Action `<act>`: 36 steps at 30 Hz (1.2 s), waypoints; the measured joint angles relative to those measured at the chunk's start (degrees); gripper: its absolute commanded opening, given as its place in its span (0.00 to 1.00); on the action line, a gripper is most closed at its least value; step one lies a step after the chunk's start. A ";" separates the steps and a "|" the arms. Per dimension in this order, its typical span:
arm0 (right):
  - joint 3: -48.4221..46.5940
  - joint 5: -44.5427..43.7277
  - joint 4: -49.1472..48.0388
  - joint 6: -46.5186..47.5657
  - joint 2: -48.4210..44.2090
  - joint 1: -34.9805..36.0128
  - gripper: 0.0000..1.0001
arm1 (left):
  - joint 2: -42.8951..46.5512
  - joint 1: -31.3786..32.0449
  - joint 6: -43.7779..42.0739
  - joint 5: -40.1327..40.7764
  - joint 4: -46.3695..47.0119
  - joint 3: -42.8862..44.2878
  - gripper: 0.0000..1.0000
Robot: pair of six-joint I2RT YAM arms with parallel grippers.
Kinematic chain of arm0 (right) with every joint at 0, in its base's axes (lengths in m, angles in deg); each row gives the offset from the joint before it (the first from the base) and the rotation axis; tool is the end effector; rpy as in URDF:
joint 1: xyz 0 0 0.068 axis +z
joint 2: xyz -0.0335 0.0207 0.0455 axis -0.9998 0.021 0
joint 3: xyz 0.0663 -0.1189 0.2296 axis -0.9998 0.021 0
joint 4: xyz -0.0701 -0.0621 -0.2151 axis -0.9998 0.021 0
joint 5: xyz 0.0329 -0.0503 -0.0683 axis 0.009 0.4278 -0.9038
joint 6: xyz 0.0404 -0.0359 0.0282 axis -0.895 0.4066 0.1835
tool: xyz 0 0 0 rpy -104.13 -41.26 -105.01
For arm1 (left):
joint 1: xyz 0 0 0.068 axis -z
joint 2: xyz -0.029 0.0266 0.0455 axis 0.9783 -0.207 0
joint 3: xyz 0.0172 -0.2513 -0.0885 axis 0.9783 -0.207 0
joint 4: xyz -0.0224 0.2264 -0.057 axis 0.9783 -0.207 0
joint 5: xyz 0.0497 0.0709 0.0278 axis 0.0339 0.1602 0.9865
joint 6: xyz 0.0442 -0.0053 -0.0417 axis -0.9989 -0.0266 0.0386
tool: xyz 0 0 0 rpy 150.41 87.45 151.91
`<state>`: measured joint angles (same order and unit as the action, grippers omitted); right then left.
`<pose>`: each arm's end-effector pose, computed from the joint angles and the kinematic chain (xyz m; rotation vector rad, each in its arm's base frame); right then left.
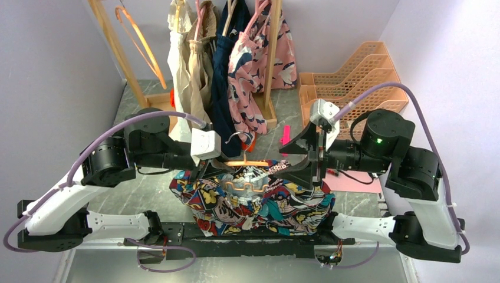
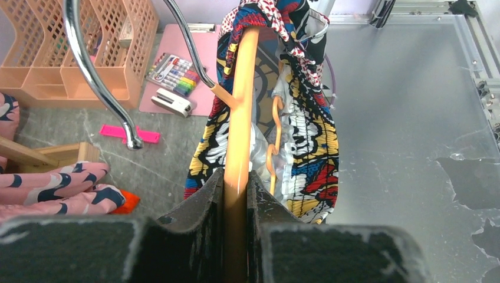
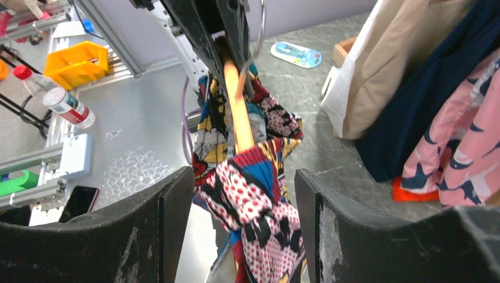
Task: Place the shorts on the hanger
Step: Hang the shorts on the hanger.
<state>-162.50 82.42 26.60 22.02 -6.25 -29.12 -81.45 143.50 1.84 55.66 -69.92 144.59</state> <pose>0.0370 0.0909 0.5021 -1.1114 1.5488 1.0395 0.0506 -0.1499 0.4751 1.3833 1.3921 -1.0071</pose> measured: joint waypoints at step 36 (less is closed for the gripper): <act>8.39 12.35 -14.27 -7.39 6.03 -0.63 0.00 | -0.37 0.22 -2.54 -1.53 2.89 -2.43 0.29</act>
<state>-154.11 94.77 12.33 14.63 -0.22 -29.75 -81.82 143.72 -0.69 54.13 -67.04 142.16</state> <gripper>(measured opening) 0.089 0.172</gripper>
